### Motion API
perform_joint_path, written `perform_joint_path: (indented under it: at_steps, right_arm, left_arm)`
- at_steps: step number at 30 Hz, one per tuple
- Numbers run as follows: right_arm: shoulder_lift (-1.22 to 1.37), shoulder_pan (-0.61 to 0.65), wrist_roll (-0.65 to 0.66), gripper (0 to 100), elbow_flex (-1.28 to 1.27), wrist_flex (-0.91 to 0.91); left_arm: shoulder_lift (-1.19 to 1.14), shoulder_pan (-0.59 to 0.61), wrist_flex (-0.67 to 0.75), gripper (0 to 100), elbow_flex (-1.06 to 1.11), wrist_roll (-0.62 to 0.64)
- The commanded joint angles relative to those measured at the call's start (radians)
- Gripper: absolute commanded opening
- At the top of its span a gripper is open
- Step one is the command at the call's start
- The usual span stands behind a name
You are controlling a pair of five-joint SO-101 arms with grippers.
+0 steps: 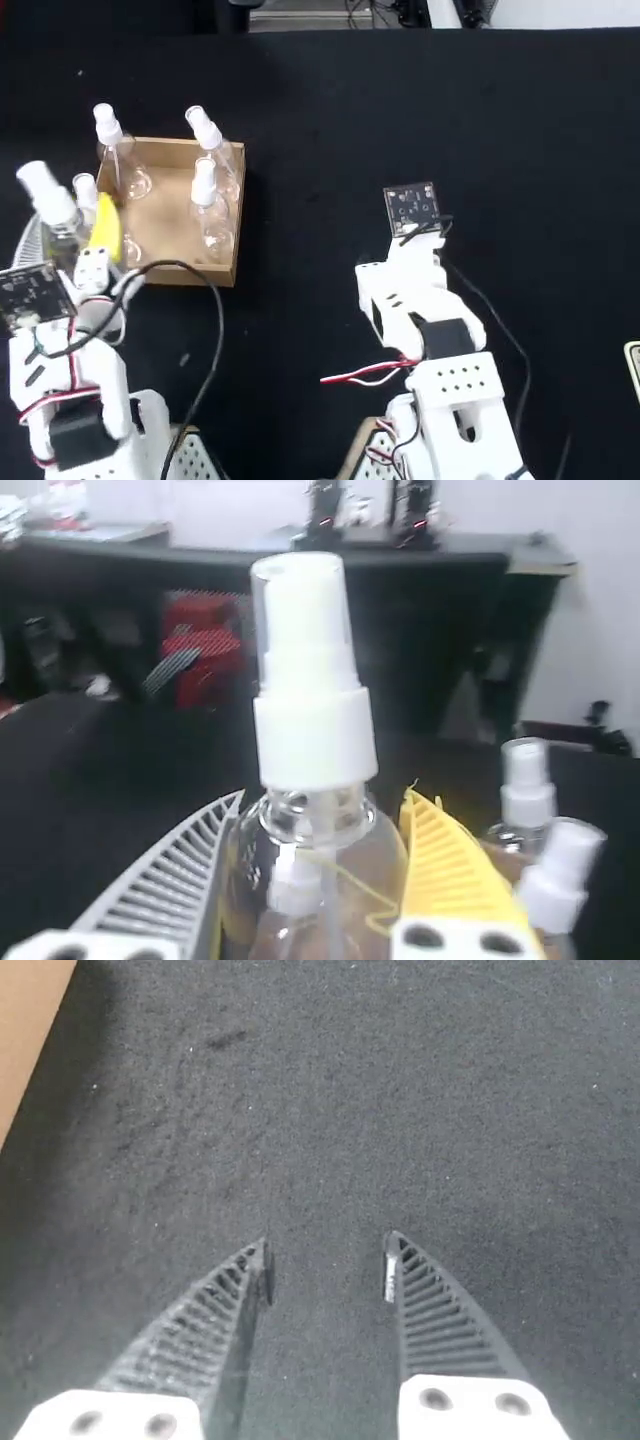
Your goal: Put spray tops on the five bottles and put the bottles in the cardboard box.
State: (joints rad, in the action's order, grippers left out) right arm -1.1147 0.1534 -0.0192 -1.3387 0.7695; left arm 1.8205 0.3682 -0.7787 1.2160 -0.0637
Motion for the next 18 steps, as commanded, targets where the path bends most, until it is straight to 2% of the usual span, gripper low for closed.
perform_joint_path:
  at_steps: [1, 6, 14, 18]
  right_arm:
    - [-0.002, 0.008, 0.009, 16.2, 0.007, -0.015]
    - [-0.002, 0.008, 0.009, 16.2, 0.007, -0.015]
    - [-0.002, 0.008, 0.009, 16.2, 0.004, -0.015]
    - [-0.002, 0.008, 0.009, 16.2, 0.004, -0.017]
  left_arm:
    - [0.006, -0.130, 0.026, 3, -0.061, -0.003]
    - [0.006, -0.231, 0.258, 3, 0.097, -0.008]
    - [0.006, -0.246, 0.741, 3, 0.473, -0.009]
    - [0.003, -0.248, 0.763, 3, 0.483, 0.000]
